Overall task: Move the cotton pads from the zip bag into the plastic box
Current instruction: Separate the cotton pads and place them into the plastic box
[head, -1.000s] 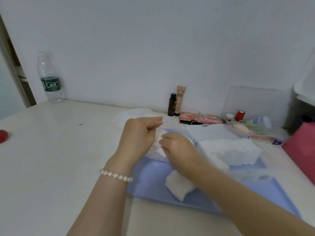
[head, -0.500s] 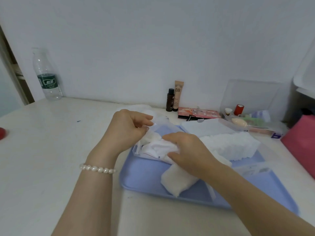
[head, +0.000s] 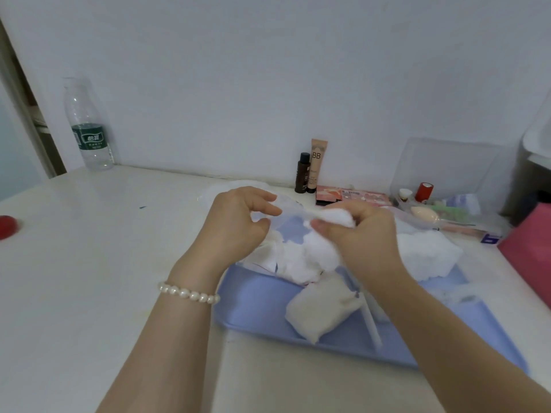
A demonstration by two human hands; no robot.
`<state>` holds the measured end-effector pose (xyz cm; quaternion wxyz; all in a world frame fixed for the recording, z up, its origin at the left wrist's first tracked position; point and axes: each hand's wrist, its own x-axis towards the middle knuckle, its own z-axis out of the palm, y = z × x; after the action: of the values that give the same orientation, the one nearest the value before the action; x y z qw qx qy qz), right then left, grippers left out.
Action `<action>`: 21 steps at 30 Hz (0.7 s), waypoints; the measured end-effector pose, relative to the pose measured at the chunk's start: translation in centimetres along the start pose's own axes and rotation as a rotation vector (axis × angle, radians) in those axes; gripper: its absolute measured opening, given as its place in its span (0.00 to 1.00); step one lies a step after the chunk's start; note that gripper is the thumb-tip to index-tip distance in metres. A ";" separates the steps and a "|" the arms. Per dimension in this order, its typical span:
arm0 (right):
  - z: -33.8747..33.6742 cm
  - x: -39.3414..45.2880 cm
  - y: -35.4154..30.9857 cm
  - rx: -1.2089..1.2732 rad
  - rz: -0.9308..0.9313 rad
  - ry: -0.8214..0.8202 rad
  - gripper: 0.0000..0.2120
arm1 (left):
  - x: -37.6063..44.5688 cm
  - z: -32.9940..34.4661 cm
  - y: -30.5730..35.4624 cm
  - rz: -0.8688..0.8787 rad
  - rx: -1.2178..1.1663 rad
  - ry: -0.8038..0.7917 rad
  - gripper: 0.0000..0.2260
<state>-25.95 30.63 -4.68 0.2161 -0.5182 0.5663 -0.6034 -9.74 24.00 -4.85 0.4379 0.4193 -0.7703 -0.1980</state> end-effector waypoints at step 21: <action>-2.4 -0.1 -1.0 0.364 0.179 0.086 0.02 | -3.1 5.8 5.4 -0.399 -0.868 -0.238 0.15</action>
<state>-27.69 32.15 -3.38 0.3345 -0.3919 0.5003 -0.6959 -16.39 29.27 -5.91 0.4346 0.3118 -0.5660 -0.6274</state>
